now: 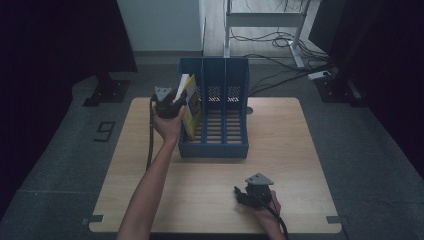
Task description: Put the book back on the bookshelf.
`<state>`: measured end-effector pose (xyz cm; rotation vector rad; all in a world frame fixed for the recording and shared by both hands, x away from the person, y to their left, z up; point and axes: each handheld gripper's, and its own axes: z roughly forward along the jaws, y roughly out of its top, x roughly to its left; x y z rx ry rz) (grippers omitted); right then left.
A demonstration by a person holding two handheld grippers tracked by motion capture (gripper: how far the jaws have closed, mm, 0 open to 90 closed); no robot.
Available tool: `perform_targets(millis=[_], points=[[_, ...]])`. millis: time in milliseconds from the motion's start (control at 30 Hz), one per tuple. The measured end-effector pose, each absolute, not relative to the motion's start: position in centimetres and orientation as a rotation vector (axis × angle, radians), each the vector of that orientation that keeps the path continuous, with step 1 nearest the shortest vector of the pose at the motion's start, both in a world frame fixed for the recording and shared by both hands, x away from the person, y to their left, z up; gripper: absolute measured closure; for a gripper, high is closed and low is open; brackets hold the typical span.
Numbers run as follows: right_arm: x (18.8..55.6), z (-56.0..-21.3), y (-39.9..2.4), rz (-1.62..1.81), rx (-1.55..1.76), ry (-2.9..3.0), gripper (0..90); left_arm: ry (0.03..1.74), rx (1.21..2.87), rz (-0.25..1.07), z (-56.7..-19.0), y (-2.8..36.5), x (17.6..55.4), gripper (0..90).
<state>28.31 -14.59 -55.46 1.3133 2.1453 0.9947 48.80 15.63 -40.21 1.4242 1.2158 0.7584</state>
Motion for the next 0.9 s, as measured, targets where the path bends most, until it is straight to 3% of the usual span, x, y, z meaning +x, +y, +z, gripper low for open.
perform_targets(millis=[900], points=[[28.3, -55.5, -14.5, 0.992, 1.314, 2.144, 29.4, 1.091, 1.484, 0.616, -40.1, 18.5, 45.7, 46.1]])
